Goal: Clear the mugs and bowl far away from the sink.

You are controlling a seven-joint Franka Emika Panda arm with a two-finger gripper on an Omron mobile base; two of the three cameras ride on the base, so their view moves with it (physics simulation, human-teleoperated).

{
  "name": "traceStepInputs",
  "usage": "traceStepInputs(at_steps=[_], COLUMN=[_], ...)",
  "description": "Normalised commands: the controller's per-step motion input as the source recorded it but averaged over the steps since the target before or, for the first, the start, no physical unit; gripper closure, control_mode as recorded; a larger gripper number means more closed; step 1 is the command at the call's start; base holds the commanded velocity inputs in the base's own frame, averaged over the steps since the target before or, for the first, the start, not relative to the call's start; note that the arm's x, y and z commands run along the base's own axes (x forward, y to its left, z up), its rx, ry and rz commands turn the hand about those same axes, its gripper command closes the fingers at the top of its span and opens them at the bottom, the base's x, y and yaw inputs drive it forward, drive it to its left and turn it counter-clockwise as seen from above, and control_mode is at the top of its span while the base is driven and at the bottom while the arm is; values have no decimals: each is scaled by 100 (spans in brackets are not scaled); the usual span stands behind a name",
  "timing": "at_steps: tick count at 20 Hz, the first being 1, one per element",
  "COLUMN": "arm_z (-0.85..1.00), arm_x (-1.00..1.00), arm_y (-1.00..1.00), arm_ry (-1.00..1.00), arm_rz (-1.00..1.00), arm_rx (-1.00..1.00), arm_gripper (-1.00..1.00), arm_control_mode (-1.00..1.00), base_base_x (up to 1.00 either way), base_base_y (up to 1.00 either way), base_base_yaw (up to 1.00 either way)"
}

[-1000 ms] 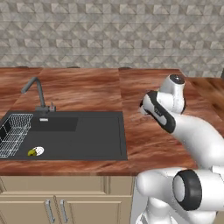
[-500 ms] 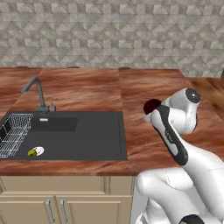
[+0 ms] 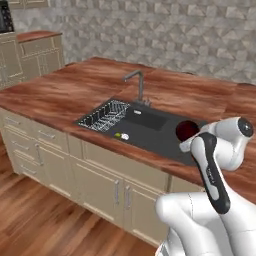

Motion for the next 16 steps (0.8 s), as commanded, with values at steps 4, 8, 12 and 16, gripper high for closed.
traceStepInputs(at_steps=[4, 8, 12, 16], arm_z=[0, 0, 0, 0], arm_x=[0, 0, 0, 0], arm_y=[0, 0, 0, 0], arm_ry=[0, 0, 0, 0], arm_rz=[0, 0, 0, 0], arm_rx=[0, 0, 0, 0], arm_gripper=[100, 100, 100, 100], arm_control_mode=[100, 100, 100, 100], base_base_x=[0, 8, 36, 55], base_base_y=[0, 17, 47, 66], base_base_yaw=[97, 84, 69, 60])
